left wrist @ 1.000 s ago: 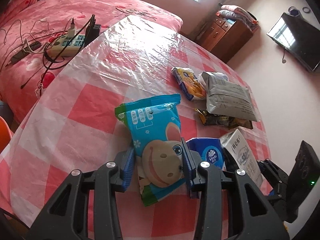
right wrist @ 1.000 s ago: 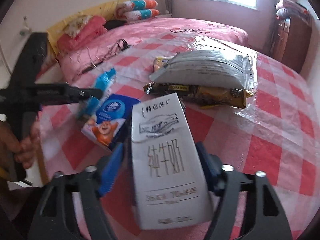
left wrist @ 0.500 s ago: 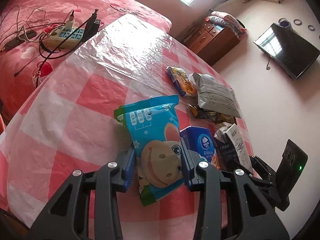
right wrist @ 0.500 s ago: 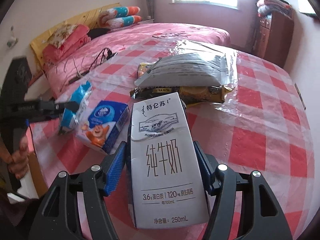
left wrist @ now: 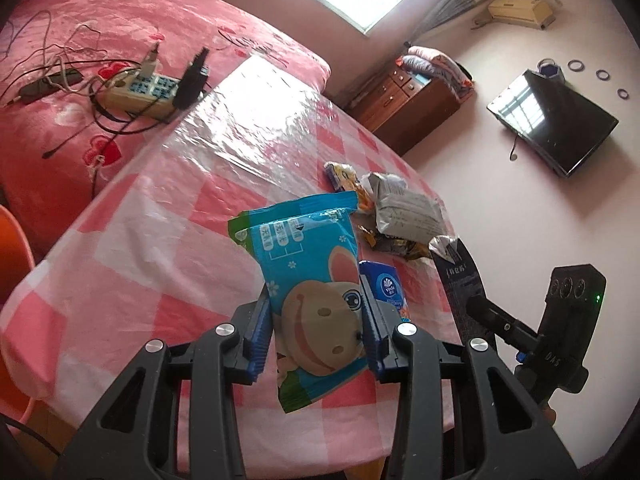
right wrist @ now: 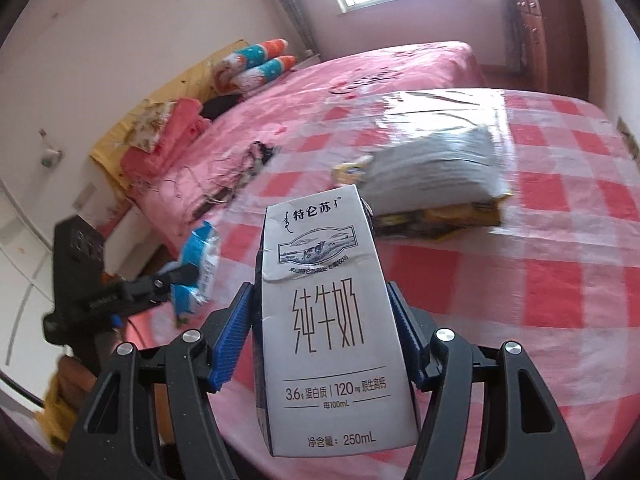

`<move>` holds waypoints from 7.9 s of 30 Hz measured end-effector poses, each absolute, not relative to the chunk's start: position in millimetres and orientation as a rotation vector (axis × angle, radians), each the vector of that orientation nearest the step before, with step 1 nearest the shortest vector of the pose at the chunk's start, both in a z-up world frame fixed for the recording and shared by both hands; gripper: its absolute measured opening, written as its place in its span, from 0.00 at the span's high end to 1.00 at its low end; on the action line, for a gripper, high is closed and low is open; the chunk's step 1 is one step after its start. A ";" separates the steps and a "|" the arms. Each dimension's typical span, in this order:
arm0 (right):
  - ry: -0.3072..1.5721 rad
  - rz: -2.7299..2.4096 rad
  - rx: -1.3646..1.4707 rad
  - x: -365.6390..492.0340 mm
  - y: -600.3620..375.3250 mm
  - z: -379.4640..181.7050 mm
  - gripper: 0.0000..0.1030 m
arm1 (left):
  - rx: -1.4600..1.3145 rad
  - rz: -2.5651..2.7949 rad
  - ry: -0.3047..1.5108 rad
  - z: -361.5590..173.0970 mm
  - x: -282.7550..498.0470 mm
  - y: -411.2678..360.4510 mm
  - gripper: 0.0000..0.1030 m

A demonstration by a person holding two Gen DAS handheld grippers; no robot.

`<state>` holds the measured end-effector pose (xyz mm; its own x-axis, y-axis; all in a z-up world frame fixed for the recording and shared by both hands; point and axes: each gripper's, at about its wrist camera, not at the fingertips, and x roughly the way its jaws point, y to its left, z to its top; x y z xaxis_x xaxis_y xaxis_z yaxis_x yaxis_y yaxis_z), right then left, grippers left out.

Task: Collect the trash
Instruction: 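Carry the wipes packet and milk carton over the orange bucket, then open both tools over the orange bucket to drop the items, then move both open tools back over the remaining trash on the table, then grasp the white yogurt bottle with the left tool, then grasp the grey printed snack bag with the right tool while the left tool holds the bottle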

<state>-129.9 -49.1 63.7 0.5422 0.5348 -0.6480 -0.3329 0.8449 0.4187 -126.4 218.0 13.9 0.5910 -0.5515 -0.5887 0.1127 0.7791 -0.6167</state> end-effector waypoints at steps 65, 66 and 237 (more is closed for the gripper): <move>0.877 0.783 0.146 -111.1 159.3 56.8 0.08 | -0.591 0.217 0.793 -9.5 -210.4 398.5 0.20; 0.869 0.779 0.141 -112.2 156.3 57.1 0.08 | -0.588 0.205 0.789 -6.8 -209.0 394.4 0.20; 0.698 0.398 0.538 -48.1 -189.0 25.9 0.67 | 0.063 -0.424 0.933 36.0 31.8 -19.6 0.44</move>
<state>-48.1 -189.0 25.9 0.7018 0.5124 -0.4948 -0.1652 0.7928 0.5867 31.8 -19.6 36.0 0.5193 -0.3267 -0.7897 0.3807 0.9157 -0.1284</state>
